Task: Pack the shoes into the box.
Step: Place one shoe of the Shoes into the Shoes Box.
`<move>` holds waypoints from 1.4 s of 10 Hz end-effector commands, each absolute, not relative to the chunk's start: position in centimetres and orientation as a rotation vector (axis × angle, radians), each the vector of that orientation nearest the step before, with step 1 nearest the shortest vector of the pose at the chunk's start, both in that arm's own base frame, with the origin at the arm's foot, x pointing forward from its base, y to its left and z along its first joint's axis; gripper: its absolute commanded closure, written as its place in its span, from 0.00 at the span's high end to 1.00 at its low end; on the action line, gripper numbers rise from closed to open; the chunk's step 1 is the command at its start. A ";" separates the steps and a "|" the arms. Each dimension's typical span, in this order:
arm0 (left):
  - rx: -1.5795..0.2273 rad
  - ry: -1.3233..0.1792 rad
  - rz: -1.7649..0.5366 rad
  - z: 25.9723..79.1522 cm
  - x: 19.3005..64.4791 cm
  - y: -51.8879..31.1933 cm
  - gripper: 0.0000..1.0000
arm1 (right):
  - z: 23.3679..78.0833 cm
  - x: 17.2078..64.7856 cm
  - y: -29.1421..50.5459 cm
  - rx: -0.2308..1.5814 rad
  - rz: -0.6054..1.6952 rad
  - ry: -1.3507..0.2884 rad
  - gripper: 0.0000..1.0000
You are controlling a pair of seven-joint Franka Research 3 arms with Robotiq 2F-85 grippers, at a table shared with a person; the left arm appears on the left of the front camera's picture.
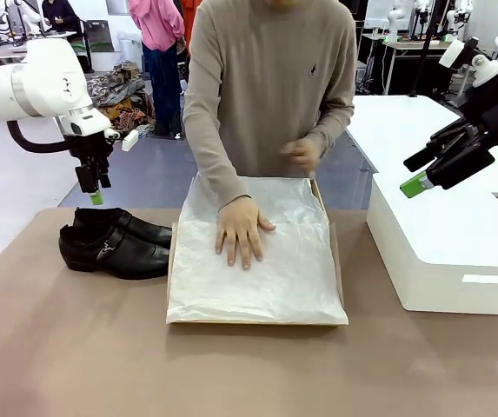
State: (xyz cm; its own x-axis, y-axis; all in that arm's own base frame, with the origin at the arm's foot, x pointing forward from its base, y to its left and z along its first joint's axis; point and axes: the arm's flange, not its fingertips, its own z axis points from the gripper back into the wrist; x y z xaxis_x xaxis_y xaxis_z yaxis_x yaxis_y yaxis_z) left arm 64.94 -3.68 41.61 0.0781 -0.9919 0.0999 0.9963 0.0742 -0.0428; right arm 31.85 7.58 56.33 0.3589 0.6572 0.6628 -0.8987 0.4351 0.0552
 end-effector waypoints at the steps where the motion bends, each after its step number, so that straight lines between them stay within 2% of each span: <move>1: -0.117 -0.009 -1.493 41.5 65.8 -3.5 1.00 | 56.4 32.0 7.7 0.476 1.057 -0.631 1.00; 14: -0.145 0.040 -1.506 37.6 67.6 -3.9 1.00 | 56.4 32.0 7.7 0.476 1.057 -0.631 1.00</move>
State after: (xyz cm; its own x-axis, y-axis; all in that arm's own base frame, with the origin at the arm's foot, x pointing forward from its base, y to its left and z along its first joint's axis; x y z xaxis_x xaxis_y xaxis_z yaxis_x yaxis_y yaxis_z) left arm 67.08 -3.93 37.22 0.0568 -0.9961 0.0672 0.9932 0.0496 -0.1051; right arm 31.85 7.58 56.32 0.3590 0.6571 0.6628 -0.8987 0.4351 0.0553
